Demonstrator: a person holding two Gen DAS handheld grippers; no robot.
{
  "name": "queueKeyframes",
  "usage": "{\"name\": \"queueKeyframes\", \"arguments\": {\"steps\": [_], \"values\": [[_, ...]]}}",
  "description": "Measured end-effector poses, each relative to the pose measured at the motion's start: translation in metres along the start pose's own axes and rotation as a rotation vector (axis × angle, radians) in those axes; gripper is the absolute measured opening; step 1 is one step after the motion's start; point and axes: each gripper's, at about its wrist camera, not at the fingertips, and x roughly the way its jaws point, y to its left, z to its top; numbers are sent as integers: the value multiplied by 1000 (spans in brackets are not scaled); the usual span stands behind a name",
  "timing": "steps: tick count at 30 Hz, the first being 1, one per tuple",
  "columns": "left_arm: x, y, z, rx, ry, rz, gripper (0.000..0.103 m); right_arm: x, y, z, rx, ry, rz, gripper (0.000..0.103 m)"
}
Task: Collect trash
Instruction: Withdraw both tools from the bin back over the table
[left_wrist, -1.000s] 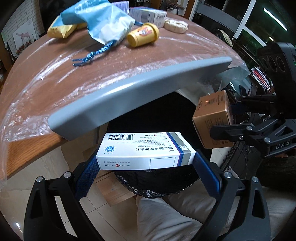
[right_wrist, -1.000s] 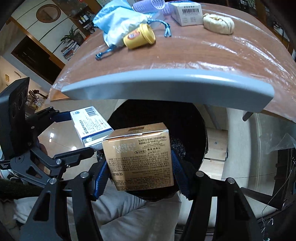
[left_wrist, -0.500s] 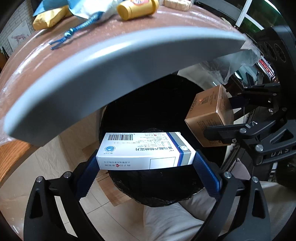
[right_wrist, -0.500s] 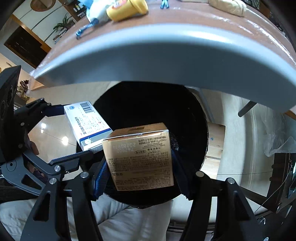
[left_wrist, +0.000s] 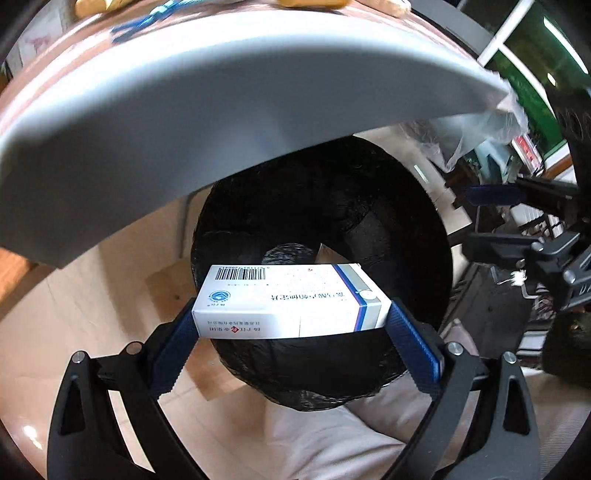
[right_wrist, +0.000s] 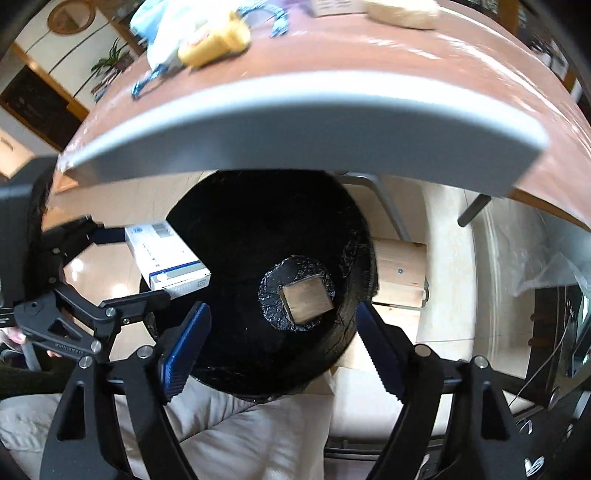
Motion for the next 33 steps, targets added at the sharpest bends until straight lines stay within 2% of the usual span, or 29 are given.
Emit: {"name": "queueKeyframes", "arguments": {"steps": [5, 9, 13, 20, 23, 25, 26, 28, 33], "values": [[-2, 6, -1, -38, 12, -20, 98, -15, -6, 1, 25, -29, 10, 80], [-8, -10, 3, 22, -27, 28, 98, -22, -2, 4, 22, -42, 14, 80], [-9, -13, 7, 33, -13, -12, 98, -23, 1, 7, 25, -48, 31, 80], [-41, -22, 13, 76, -88, 39, 98, -44, 8, 13, 1, -109, 46, 80], [-54, -24, 18, 88, -109, 1, 98, -56, 7, 18, 3, -138, 60, 80], [-53, -23, 21, 72, -94, -86, 98, -60, 7, 20, 6, -152, 66, 80], [-50, -23, 23, 61, -82, -98, 98, -62, 7, 20, 8, -157, 67, 80], [-47, -24, 22, 73, -76, -74, 98, -64, 6, 22, 9, -162, 69, 80], [-43, -27, 21, 85, -52, -78, 98, -62, 6, 23, 13, -156, 64, 80]]}}
